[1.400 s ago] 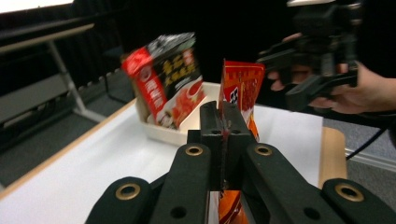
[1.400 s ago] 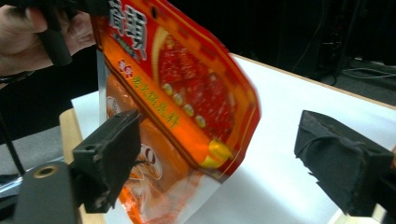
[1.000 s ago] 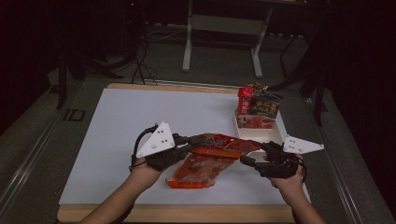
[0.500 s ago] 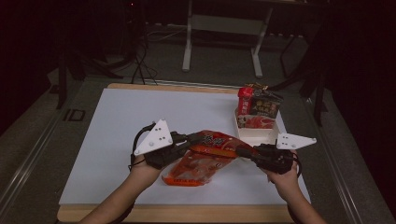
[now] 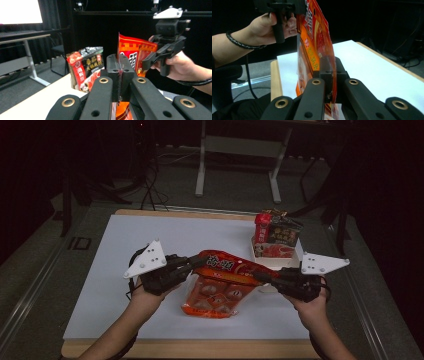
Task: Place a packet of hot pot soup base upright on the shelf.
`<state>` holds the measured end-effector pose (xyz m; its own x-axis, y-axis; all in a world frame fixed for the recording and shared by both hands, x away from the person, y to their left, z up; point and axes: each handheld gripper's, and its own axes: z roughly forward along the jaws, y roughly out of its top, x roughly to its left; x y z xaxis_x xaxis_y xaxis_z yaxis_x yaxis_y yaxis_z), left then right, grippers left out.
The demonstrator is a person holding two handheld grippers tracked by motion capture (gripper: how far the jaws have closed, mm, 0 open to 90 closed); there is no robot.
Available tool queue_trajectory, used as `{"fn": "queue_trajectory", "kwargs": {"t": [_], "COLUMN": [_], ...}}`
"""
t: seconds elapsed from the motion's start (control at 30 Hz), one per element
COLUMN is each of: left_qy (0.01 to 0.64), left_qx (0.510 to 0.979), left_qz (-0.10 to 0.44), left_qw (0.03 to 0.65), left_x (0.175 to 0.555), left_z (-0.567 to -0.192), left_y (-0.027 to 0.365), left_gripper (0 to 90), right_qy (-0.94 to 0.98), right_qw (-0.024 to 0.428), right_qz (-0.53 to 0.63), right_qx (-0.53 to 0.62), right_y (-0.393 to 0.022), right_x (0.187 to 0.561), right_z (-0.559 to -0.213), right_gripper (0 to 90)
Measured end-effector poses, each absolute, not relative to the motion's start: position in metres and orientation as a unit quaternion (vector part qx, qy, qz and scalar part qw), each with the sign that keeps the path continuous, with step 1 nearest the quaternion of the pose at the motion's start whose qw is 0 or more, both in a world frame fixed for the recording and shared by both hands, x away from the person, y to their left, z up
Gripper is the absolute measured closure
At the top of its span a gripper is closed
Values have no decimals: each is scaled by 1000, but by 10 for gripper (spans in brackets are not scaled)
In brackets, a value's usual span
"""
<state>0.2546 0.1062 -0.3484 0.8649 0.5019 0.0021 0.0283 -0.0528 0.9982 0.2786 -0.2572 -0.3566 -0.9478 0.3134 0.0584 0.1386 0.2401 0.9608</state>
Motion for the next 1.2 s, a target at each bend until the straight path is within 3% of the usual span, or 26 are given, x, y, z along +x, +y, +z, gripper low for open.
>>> {"fn": "queue_trajectory", "kwargs": {"t": [0.5,0.53,0.7,0.73,0.77,0.83,0.93,1.03,1.2], "left_qy": [189,187,179,194,199,208,214,234,264], "left_qx": [699,696,690,695,694,694,687,685,683], "left_qz": [180,183,202,216,214,221,235,229,225], "left_qw": [666,669,671,658,658,653,653,651,643], "left_x": [260,260,256,254,253,251,247,244,241], "left_z": [-347,-348,-353,-355,-357,-359,-363,-370,-387], "left_y": [106,106,105,105,105,107,113,124,143], "left_gripper": [807,776,456,456,313,178,150,49,29], "right_qy": [796,794,783,781,776,774,771,770,761], "right_qw": [108,107,99,101,102,102,118,137,157], "right_qz": [577,579,591,592,595,597,597,594,594], "right_qx": [149,151,168,171,180,185,188,189,206], "right_y": [-257,-258,-263,-264,-268,-272,-275,-283,-299], "right_x": [284,285,286,285,285,286,285,288,295], "right_z": [-310,-309,-300,-298,-291,-287,-283,-276,-267], "right_gripper": [900,900,900,900,900,900,900,900,900]}}
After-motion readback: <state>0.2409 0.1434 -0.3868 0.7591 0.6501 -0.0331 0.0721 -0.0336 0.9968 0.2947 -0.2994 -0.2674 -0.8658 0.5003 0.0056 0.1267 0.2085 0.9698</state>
